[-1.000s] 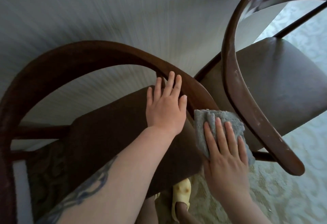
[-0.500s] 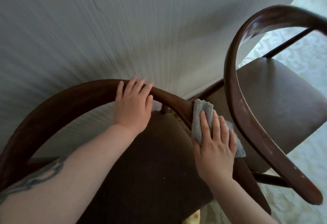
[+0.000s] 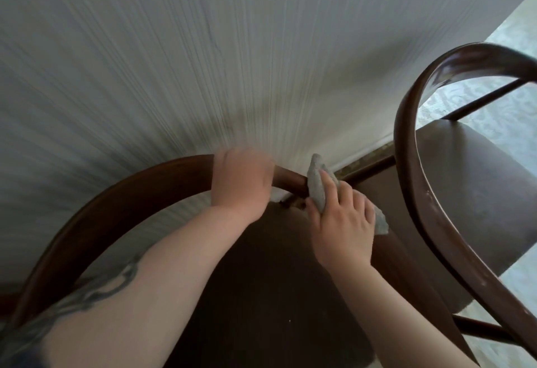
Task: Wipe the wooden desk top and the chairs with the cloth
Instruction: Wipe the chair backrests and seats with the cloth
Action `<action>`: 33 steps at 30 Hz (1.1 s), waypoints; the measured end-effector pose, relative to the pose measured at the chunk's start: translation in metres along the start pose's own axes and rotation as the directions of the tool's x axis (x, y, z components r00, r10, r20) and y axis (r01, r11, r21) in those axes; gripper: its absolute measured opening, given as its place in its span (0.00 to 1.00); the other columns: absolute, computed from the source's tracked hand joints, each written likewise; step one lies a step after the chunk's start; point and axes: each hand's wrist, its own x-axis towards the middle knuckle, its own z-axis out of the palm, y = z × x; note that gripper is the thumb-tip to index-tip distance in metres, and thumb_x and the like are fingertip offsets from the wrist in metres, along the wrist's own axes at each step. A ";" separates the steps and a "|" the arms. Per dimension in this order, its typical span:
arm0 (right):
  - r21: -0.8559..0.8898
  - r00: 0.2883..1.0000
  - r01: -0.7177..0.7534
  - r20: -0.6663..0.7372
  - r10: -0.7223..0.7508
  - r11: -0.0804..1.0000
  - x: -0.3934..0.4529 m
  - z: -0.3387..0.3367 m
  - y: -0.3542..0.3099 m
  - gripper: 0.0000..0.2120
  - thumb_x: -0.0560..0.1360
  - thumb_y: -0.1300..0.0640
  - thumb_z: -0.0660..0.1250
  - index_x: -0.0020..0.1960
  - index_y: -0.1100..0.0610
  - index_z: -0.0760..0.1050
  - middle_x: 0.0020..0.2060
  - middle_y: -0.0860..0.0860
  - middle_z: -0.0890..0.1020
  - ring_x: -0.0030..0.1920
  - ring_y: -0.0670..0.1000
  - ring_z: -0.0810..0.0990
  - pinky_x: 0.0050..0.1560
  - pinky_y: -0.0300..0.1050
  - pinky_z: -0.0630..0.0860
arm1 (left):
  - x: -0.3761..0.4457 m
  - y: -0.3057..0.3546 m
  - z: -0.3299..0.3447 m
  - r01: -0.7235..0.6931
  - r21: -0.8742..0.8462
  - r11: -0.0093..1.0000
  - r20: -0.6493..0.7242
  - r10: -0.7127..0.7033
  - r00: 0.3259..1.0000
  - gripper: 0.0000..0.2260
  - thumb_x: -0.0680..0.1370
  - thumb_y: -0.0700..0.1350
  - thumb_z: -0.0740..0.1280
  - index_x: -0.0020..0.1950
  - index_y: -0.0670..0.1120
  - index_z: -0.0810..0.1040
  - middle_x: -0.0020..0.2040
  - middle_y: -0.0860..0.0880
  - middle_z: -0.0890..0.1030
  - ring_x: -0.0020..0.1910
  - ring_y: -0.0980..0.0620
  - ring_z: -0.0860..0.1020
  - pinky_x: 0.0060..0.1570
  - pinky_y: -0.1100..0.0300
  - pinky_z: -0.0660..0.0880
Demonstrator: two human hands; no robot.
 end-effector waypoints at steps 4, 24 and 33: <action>0.067 0.990 -0.129 0.069 0.125 0.989 0.021 0.009 -0.058 0.23 0.81 0.42 0.47 0.73 0.48 0.58 0.69 0.52 0.68 0.70 0.57 0.62 0.74 0.57 0.49 | 0.005 0.005 0.003 0.046 -0.014 0.999 0.008 -0.046 0.999 0.17 0.83 0.51 0.47 0.61 0.55 0.73 0.60 0.55 0.74 0.62 0.50 0.68 0.70 0.49 0.54; 0.082 0.999 -0.037 -0.022 0.039 0.996 0.015 0.006 -0.019 0.26 0.80 0.39 0.43 0.69 0.49 0.67 0.62 0.50 0.76 0.64 0.55 0.71 0.69 0.55 0.62 | -0.013 -0.046 -0.013 0.184 0.044 0.982 -0.103 -0.179 0.978 0.19 0.83 0.53 0.45 0.60 0.52 0.74 0.57 0.50 0.77 0.60 0.46 0.72 0.66 0.47 0.60; 0.210 0.971 0.173 0.125 -0.202 0.962 0.055 -0.009 -0.093 0.18 0.81 0.44 0.48 0.60 0.51 0.72 0.48 0.51 0.75 0.54 0.56 0.74 0.56 0.52 0.67 | -0.030 -0.077 -0.019 0.265 -0.089 0.960 -0.157 -0.276 0.948 0.18 0.84 0.51 0.48 0.66 0.51 0.73 0.59 0.50 0.77 0.62 0.48 0.72 0.65 0.51 0.61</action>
